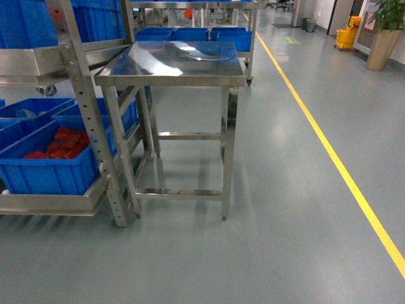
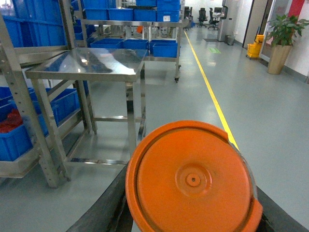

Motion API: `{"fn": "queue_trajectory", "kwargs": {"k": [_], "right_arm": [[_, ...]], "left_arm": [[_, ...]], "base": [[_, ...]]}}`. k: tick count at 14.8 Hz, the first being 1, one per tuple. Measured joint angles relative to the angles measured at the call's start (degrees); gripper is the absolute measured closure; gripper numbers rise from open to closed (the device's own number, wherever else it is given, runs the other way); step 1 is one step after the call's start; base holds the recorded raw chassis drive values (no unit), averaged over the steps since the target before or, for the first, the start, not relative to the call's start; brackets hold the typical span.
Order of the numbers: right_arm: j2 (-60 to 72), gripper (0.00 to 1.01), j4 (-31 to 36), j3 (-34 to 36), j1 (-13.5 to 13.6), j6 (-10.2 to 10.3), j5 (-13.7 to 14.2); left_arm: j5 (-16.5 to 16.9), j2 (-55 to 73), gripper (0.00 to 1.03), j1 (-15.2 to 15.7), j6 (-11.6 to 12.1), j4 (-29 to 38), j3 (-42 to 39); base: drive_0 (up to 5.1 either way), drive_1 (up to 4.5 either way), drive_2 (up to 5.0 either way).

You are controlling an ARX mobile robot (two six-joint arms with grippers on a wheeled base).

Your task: Sort blue parts and orange caps into right shelf containers

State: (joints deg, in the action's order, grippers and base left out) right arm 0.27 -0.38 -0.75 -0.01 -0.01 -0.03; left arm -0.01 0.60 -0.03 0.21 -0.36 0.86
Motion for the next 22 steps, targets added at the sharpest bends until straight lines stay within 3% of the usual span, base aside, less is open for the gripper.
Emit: {"fn": "queue_trajectory", "kwargs": {"k": [22], "right_arm": [[0.0,0.56,0.02,0.0,0.0,0.0,0.13]], "left_arm": [[0.07,0.0,0.59,0.0,0.0,0.31,0.0]], "base": [[-0.1,4.18,-4.3]]}}
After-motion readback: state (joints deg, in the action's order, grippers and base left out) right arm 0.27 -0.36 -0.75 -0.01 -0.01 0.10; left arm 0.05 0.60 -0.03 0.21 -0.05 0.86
